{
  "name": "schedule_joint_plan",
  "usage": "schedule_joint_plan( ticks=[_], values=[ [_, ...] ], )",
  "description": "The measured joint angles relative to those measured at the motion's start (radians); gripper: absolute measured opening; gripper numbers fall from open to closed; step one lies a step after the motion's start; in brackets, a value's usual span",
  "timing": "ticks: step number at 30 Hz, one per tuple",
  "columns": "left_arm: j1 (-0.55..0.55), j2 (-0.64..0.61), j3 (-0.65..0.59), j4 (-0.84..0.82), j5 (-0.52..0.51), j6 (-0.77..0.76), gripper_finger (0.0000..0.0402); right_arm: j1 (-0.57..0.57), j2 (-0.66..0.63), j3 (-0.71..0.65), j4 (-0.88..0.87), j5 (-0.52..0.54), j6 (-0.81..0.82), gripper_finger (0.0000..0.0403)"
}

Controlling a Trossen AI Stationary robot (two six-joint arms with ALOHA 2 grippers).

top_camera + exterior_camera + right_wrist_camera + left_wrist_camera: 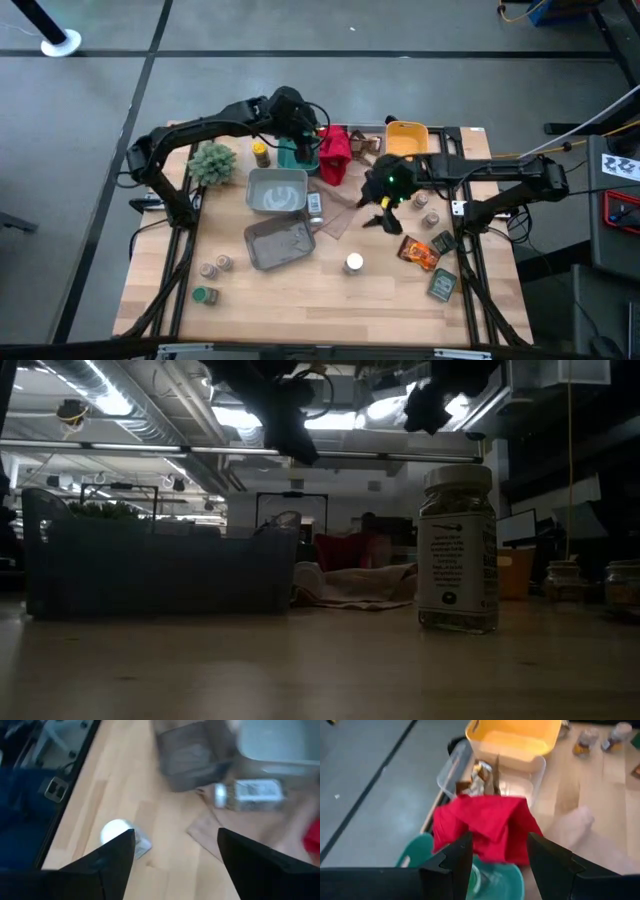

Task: Sort spices by type
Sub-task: Put the white seasoning bottle into the gray bin

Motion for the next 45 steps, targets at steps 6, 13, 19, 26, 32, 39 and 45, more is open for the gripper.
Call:
schedule_joint_plan(
  ticks=[6,13,19,26,32,39,45],
  values=[
    [-0.035,0.000,-0.015,-0.064,0.000,-0.019,0.0168,0.120,0.033,0.000,0.027,0.062,-0.028,0.0291],
    [-0.101,0.000,-0.015,-0.088,0.001,-0.066,0.0168,0.228,0.133,0.000,0.026,0.131,-0.028,0.0292],
    [-0.153,0.000,-0.015,-0.088,0.000,-0.090,0.0168,0.288,0.225,0.000,0.032,0.141,-0.028,0.0292],
    [-0.206,0.000,-0.015,-0.089,0.000,-0.102,0.0168,0.314,0.307,0.000,0.048,0.209,-0.029,0.0292],
    [-0.241,0.000,-0.015,-0.116,0.000,-0.110,0.0168,0.312,0.368,0.000,0.073,0.209,-0.029,0.0292],
    [-0.287,0.000,-0.015,-0.207,0.000,-0.114,0.0168,0.312,0.396,0.000,0.096,0.209,-0.067,0.0287],
    [-0.325,-0.007,-0.015,-0.269,0.000,-0.110,0.0168,0.312,0.396,0.000,0.115,0.210,-0.085,0.0222]
  ],
)
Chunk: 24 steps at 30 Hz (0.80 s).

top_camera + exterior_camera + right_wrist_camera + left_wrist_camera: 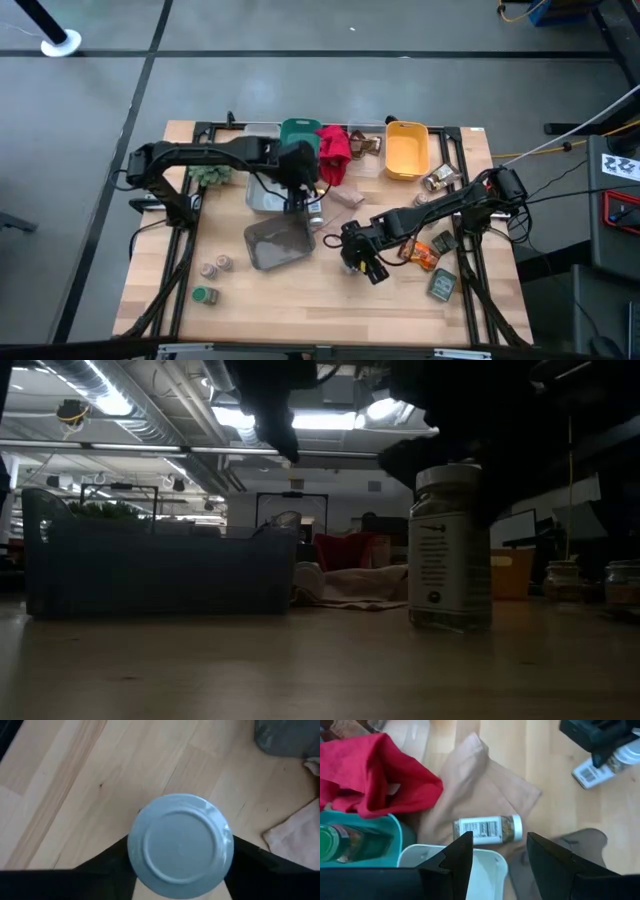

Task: Sort spices by type
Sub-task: Put the white seasoning bottle into the gray bin

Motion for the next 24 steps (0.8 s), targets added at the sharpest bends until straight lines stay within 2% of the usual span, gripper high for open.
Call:
schedule_joint_plan(
  ticks=[2,8,14,24],
  values=[
    [-0.009,-0.014,0.000,-0.017,0.000,-0.003,0.0168,0.000,-0.001,0.000,0.009,-0.001,-0.001,0.0203],
    [-0.021,-0.085,0.000,-0.035,-0.003,-0.027,0.0168,-0.001,0.000,0.026,0.021,0.000,0.000,0.0203],
    [-0.021,-0.187,0.001,-0.131,-0.005,-0.054,0.0168,-0.025,0.000,0.104,0.008,0.000,0.000,0.0203],
    [-0.021,-0.346,0.001,-0.272,-0.008,-0.122,0.0168,-0.171,0.000,0.249,0.060,0.034,-0.032,0.0203]
  ],
)
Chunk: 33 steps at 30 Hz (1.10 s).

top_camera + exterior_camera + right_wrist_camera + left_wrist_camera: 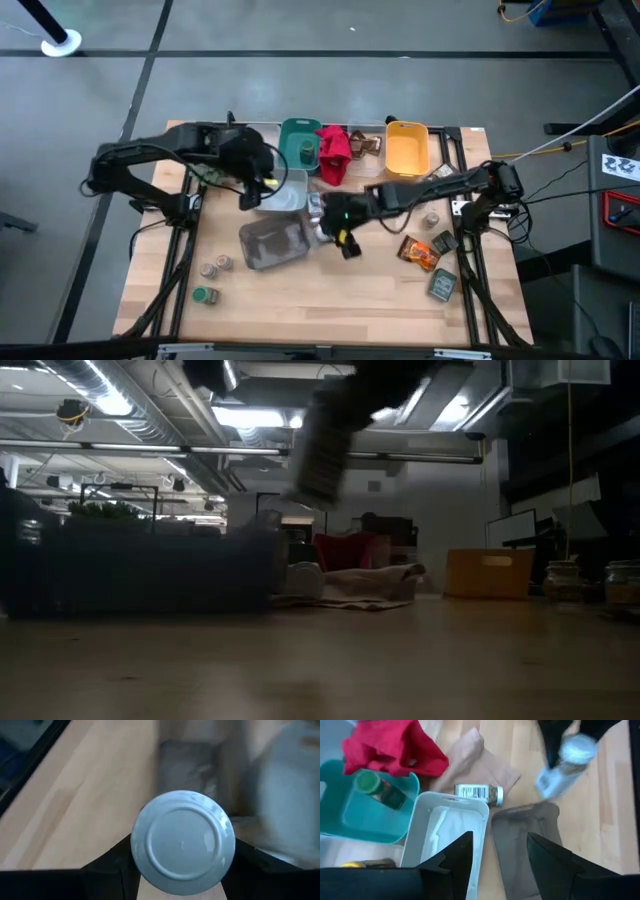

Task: Sort spices by type
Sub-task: Put the white seasoning bottle into the gray bin

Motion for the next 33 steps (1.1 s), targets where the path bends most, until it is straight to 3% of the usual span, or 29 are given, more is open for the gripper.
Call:
schedule_joint_plan(
  ticks=[15,22,33],
  values=[
    [0.000,-0.101,0.000,-0.007,-0.023,-0.005,0.0168,-0.260,0.023,0.008,0.226,-0.012,-0.010,0.0203],
    [0.000,-0.087,0.000,-0.009,-0.056,-0.004,0.0168,-0.310,0.129,0.007,0.323,-0.043,-0.009,0.0203],
    [0.002,-0.085,0.000,-0.006,-0.092,-0.006,0.0168,-0.322,0.246,0.007,0.331,-0.027,-0.009,0.0203]
  ],
)
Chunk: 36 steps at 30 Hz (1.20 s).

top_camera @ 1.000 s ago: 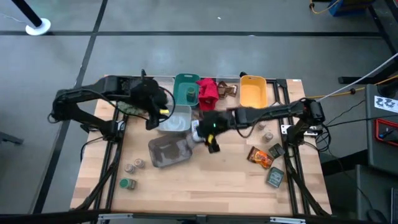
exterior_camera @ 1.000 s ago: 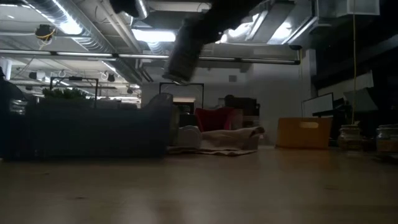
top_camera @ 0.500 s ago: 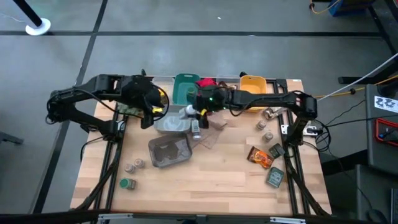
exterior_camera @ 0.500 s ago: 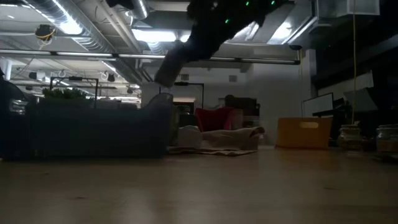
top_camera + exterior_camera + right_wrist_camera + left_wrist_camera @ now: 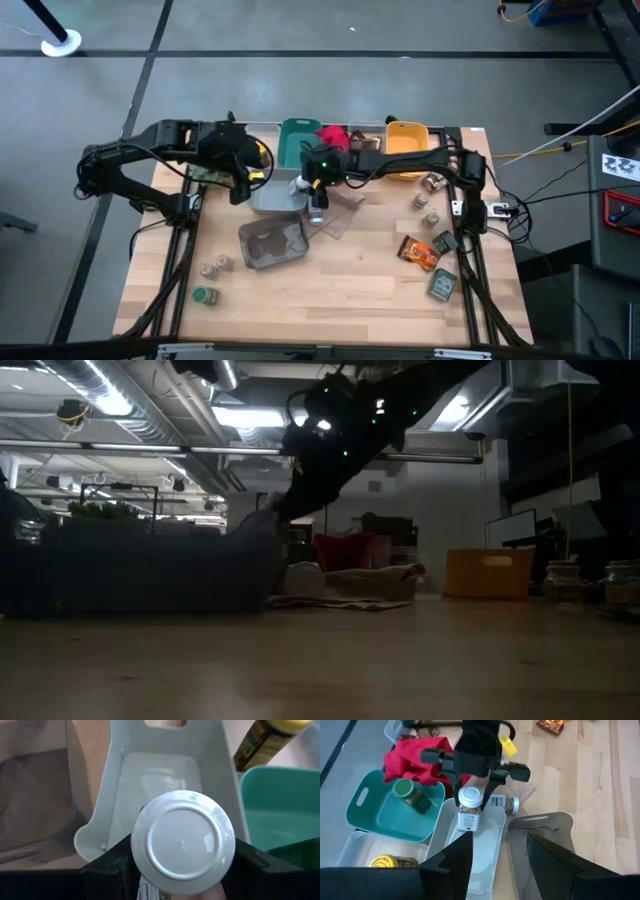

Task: Sort spices by type
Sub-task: Put the white seasoning bottle into the gray bin, then put the brown seasoning bottle into the black bin

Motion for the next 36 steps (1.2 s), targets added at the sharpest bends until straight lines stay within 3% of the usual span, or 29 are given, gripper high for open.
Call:
schedule_joint_plan(
  ticks=[10,17,23,28,36],
  values=[
    [0.000,0.000,0.000,0.001,0.000,-0.002,0.0168,0.001,0.044,0.000,0.007,0.001,-0.001,0.0204],
    [0.000,0.000,0.000,0.001,0.000,-0.002,0.0168,0.001,0.044,0.000,0.023,0.002,-0.001,0.0283],
    [0.000,0.000,0.000,-0.007,0.000,-0.007,0.0168,0.001,0.044,0.000,0.027,0.002,0.000,0.0297],
    [0.000,0.000,0.000,-0.049,0.013,-0.129,0.0168,0.001,0.039,0.000,0.015,0.002,0.000,0.0299],
    [-0.048,0.000,0.000,-0.376,0.035,-0.467,0.0169,0.001,-0.041,0.000,-0.063,0.003,0.000,0.0300]
  ],
)
